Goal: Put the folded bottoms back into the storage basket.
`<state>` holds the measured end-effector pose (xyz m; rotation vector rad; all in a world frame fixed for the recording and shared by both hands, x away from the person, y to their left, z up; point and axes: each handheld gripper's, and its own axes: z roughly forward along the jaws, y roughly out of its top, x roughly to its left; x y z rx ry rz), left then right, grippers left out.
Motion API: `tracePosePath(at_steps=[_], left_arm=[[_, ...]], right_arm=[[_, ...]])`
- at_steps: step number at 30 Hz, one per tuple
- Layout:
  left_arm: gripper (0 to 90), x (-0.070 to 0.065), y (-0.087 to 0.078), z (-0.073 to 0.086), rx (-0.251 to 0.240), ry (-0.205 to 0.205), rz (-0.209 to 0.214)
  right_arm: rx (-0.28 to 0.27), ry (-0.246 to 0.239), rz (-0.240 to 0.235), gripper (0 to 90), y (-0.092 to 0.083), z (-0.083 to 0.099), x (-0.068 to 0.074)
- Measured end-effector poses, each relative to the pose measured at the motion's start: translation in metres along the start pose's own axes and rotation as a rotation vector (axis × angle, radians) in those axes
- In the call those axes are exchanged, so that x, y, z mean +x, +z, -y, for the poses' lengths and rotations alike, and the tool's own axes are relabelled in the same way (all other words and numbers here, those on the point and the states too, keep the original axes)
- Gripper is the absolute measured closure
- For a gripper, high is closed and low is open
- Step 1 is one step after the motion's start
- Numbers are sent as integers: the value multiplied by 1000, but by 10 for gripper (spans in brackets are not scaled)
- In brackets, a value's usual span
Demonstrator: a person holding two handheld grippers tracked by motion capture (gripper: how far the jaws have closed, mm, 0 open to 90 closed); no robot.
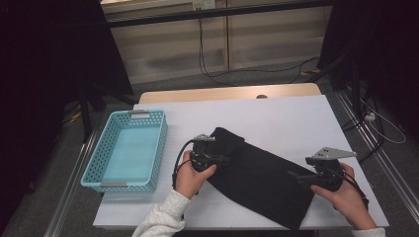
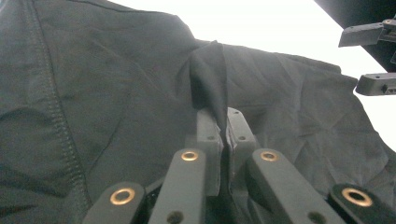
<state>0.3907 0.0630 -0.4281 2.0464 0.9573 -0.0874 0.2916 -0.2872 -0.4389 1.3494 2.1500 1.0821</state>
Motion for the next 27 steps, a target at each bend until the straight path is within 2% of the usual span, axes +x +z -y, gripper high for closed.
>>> tracePosePath(at_steps=[16, 27], left_arm=[[867, -5, 3, 1, 4, 7, 9], [866, 0, 4, 3, 8, -19, 36]], right_arm=[[4, -7, -4, 155, 1, 0, 4], [14, 6, -7, 155, 4, 2, -1]])
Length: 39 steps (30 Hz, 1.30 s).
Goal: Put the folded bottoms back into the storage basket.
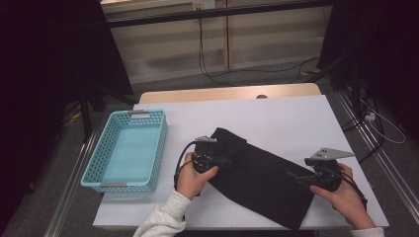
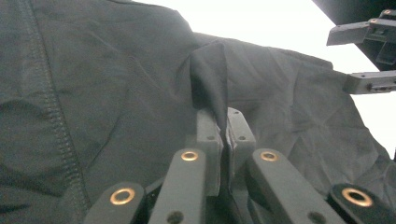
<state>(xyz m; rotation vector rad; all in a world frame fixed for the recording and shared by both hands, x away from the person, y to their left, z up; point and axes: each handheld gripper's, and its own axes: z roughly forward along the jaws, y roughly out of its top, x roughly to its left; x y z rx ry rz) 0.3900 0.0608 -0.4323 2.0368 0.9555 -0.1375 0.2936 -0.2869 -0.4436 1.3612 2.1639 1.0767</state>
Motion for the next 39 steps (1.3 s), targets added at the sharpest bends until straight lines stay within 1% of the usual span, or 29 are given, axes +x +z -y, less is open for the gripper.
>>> tracePosePath(at_steps=[3, 5, 7, 15, 17, 21, 27, 30, 36, 39], left_arm=[[867, -1, -1, -1, -4, 4, -1], [867, -2, -2, -1, -3, 14, -10], [867, -3, -2, -1, -8, 12, -12], [867, -10, -3, -2, -11, 30, -4], [866, -11, -3, -3, -17, 35, -12], [867, -13, -3, -2, -12, 39, -10], [866, -20, 1, -1, -9, 59, -5], [866, -21, 3, -1, -2, 59, 1], [866, -22, 6, 0, 6, 65, -2], [866, -23, 7, 0, 9, 66, 9]], right_arm=[[-4, -7, 4, 155, -1, -1, 0], [-7, -7, 1, 155, -2, -2, 0], [-5, -7, 3, 155, -2, -2, 1], [-8, -17, 4, 155, -3, -3, 5], [-10, -20, 4, 155, -3, -4, 5], [-14, -21, 8, 155, -5, -4, 6], [-14, -22, 13, 155, -6, -4, 6], [-16, -24, 11, 155, -7, -5, 7], [-17, -25, 12, 155, -7, -4, 7], [-26, -24, 10, 155, -8, -4, 7]])
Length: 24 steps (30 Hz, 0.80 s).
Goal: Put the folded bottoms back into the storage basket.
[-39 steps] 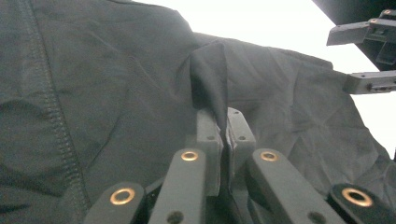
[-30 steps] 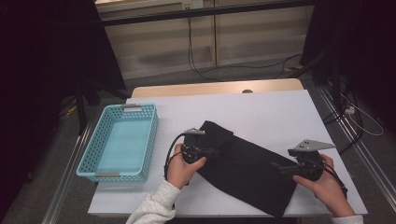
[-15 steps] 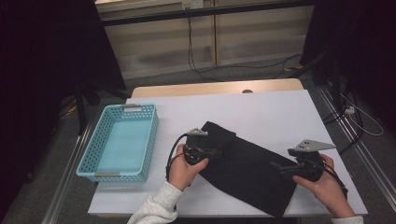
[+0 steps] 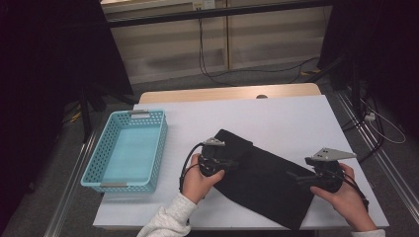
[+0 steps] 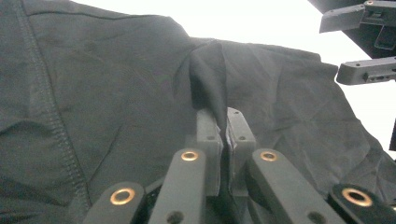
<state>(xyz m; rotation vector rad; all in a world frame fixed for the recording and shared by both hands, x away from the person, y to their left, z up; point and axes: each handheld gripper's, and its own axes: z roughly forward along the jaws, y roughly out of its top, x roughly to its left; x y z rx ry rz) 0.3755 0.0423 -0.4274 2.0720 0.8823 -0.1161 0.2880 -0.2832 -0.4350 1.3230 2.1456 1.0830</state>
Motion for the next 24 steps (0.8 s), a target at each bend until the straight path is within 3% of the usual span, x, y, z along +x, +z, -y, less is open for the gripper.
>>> tracePosePath(at_steps=[5, 12, 24], left_arm=[[866, 0, 0, 1, -2, -7, 12], [866, -7, 1, -1, 2, 19, 8], [866, -17, 2, -3, -2, 42, 24]], right_arm=[[1, 1, 3, 155, -1, 2, -3], [-20, 34, 1, 153, -8, 4, -7], [-5, 19, 7, 151, -5, 4, -5]])
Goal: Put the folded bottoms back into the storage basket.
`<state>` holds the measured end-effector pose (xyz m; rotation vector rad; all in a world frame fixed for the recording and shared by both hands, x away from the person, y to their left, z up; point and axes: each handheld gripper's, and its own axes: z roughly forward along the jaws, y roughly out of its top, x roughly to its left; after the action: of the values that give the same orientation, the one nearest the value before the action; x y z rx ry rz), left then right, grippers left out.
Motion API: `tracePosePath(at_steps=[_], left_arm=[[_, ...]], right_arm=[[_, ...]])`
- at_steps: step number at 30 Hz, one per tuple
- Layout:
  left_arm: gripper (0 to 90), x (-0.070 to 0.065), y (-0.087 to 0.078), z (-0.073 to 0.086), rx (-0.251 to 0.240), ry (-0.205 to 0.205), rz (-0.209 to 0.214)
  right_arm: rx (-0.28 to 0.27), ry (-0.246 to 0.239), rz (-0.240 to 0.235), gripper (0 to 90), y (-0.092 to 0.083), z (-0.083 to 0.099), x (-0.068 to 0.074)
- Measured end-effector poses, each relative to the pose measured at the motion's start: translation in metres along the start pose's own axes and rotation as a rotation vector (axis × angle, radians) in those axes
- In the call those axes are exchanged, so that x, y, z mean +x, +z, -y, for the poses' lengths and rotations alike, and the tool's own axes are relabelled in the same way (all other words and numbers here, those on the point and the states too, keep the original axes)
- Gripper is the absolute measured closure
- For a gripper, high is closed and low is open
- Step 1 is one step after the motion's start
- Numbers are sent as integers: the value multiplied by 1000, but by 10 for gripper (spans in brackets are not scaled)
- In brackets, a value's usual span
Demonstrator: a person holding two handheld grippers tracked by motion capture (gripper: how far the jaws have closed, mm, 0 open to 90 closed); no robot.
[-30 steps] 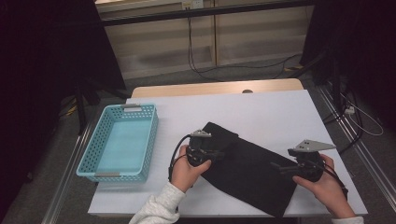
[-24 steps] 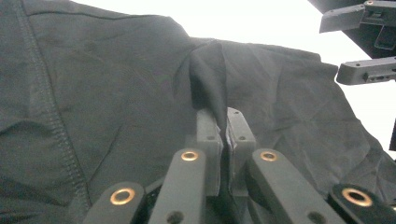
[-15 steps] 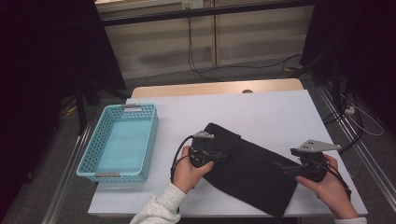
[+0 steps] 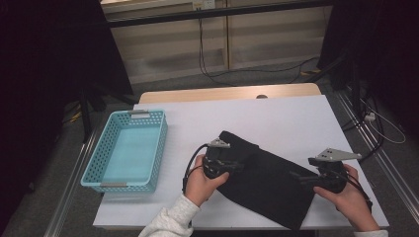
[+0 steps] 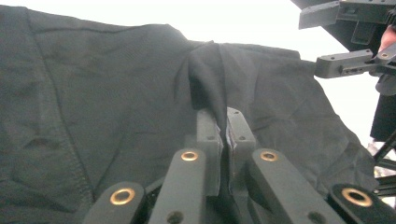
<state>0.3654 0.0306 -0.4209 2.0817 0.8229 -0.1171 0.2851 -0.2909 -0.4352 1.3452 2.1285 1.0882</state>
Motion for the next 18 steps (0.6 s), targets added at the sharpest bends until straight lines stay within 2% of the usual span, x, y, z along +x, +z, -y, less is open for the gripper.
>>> tracePosePath(at_steps=[18], left_arm=[[867, -5, 13, 6, 30, 10, 5]], right_arm=[[-5, -17, -6, 134, 2, -2, 6]])
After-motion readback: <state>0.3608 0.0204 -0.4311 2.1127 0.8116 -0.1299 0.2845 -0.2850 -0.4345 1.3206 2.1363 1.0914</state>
